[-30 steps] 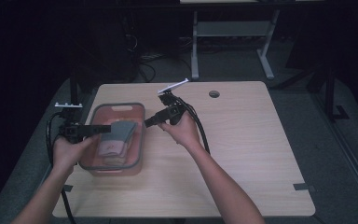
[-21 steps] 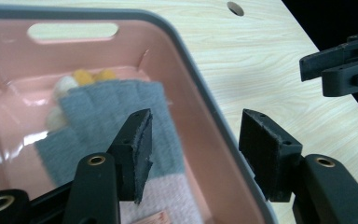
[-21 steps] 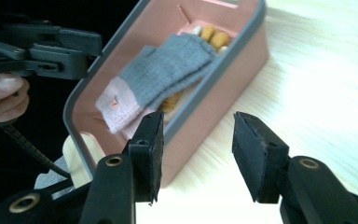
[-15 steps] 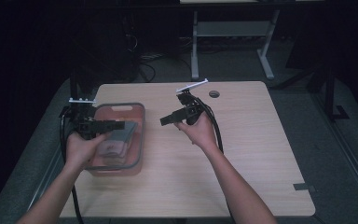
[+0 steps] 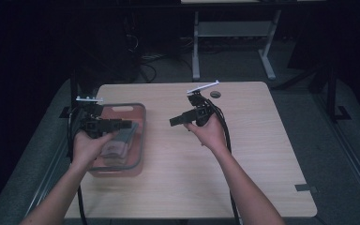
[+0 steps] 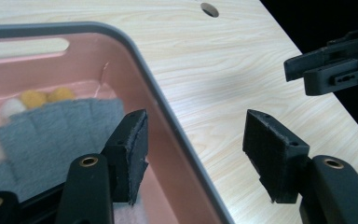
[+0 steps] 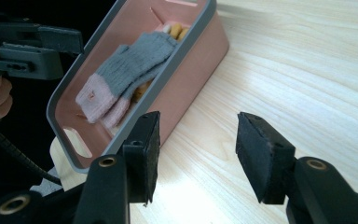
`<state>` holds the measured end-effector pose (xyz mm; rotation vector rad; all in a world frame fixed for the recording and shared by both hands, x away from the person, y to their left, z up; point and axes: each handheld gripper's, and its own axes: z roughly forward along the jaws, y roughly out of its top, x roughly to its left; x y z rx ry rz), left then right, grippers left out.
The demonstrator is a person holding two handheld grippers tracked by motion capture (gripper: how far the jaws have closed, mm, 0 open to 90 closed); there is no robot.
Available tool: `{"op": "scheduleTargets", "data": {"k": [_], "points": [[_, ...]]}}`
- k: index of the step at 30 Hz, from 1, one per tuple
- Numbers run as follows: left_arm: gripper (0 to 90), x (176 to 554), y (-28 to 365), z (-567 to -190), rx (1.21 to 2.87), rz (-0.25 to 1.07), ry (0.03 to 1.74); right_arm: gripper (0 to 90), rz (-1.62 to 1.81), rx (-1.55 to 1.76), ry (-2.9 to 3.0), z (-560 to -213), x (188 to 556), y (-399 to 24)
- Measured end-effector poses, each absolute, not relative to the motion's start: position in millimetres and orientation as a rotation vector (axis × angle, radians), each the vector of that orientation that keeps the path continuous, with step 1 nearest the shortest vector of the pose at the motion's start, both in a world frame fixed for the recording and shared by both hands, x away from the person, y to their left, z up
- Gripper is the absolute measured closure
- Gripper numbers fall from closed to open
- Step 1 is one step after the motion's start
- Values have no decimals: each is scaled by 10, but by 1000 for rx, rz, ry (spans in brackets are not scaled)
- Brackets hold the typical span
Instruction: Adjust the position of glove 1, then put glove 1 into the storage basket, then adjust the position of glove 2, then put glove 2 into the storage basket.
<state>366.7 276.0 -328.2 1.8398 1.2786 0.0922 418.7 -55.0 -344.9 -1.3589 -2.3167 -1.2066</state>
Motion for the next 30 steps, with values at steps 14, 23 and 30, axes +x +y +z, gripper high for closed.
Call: {"op": "scheduleTargets", "data": {"k": [14, 23, 30], "points": [[378, 3645, 2477, -3246, 1875, 66, 1216, 477, -1197, -1431, -2289, -3504, 4098, -880], [368, 3655, 2268, -3245, 1907, 51, 1170, 469, -1191, -1502, -2254, -3579, 4029, -1158], [356, 3644, 2093, -3265, 1924, 33, 1142, 462, -1192, -1534, -2242, -3652, 3980, -1320]]}}
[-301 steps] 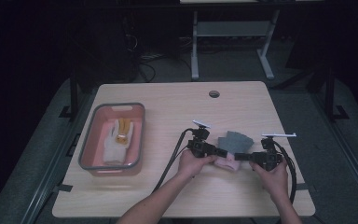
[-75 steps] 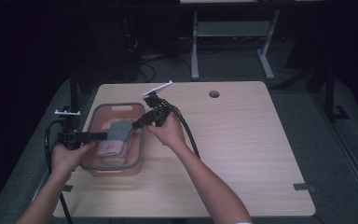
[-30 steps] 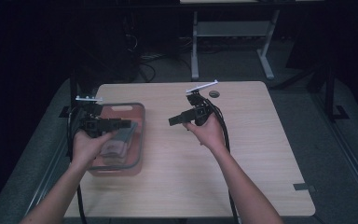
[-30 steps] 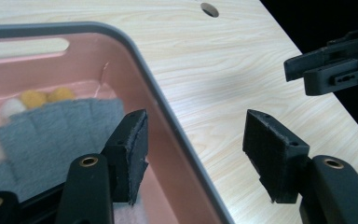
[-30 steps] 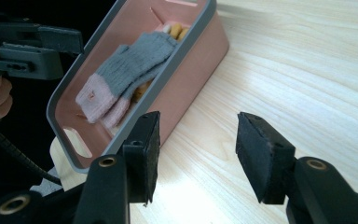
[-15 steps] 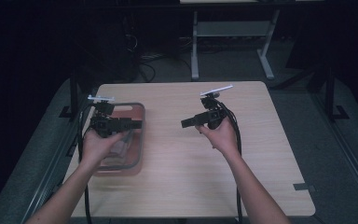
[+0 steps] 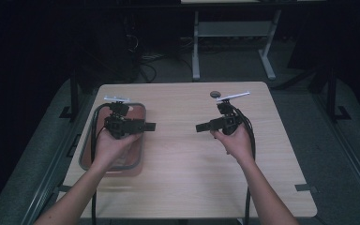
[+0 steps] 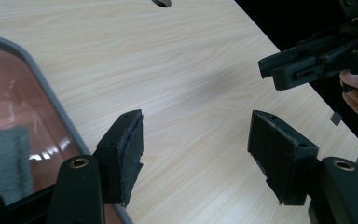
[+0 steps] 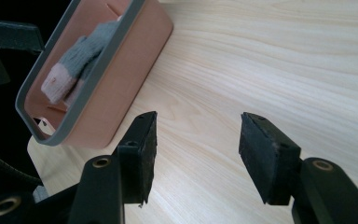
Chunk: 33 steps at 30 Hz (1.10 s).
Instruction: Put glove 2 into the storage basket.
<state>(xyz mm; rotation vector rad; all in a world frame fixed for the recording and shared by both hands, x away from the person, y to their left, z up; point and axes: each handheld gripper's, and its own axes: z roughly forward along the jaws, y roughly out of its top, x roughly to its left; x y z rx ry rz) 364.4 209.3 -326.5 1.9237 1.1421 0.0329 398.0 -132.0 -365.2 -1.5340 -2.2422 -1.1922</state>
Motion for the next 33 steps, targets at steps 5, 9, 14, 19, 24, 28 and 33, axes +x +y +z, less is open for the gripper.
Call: {"op": "scheduleTargets", "data": {"k": [5, 9, 14, 19, 24, 28, 33], "points": [[352, 3638, 2006, -3273, 1933, 19, 1125, 457, -1179, -1559, -2231, -3706, 3954, -1428], [347, 3637, 1951, -3283, 1942, 10, 1112, 456, -1184, -1568, -2229, -3728, 3939, -1494], [341, 3630, 1837, -3305, 1948, 0, 1099, 455, -1188, -1587, -2218, -3766, 3913, -1596], [334, 3613, 1724, -3330, 1968, -11, 1078, 449, -1189, -1603, -2213, -3805, 3878, -1695], [332, 3597, 1637, -3353, 1972, -21, 1058, 444, -1189, -1621, -2196, -3851, 3839, -1814], [331, 3587, 1576, -3377, 1972, -30, 1048, 437, -1175, -1648, -2175, -3885, 3812, -1901], [327, 3577, 1507, -3414, 1977, -38, 1040, 437, -1184, -1673, -2161, -3928, 3781, -2040]]}}
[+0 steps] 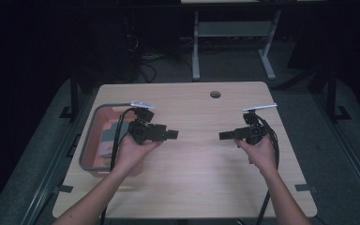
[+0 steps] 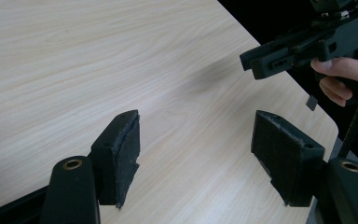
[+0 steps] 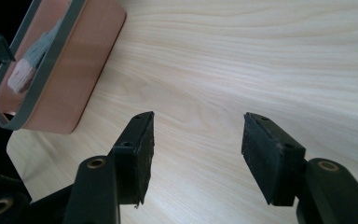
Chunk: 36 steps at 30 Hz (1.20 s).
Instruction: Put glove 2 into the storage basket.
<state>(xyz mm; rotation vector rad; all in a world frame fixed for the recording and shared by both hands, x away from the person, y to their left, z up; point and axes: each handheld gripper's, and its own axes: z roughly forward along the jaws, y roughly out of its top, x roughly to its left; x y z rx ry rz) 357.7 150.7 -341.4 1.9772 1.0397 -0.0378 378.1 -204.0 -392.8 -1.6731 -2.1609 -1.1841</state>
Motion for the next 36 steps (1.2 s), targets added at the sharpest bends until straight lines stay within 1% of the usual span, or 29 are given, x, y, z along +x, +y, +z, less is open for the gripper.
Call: {"op": "scheduleTargets", "data": {"k": [20, 28, 36], "points": [[302, 3433, 1240, -3628, 1995, -81, 986, 415, -1168, -1754, -2118, -4209, 3570, -2460], [297, 3330, 1167, -3754, 1994, -101, 977, 408, -1168, -1766, -2114, -4287, 3487, -2568], [291, 3218, 1144, -3865, 2003, -99, 970, 406, -1168, -1769, -2127, -4356, 3385, -2575]]}}
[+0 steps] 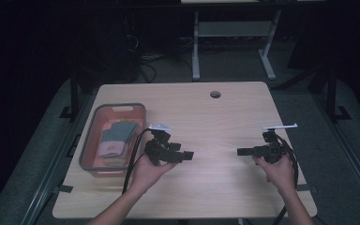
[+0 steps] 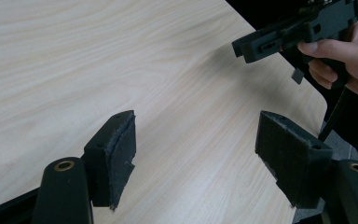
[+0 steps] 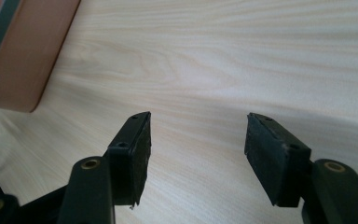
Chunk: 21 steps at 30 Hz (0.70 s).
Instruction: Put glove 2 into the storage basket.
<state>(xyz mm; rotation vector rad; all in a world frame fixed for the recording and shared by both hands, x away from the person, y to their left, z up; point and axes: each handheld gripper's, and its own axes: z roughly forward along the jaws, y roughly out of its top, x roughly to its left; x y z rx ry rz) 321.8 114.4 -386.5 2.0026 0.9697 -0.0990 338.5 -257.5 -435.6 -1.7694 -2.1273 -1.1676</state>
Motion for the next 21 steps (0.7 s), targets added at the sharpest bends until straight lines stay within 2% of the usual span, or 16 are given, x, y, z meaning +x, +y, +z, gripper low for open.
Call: {"op": "scheduleTargets", "data": {"k": [21], "points": [[272, 2915, 1053, -4179, 2003, -150, 931, 376, -1213, -1753, -2202, -4488, 3006, -2541]]}}
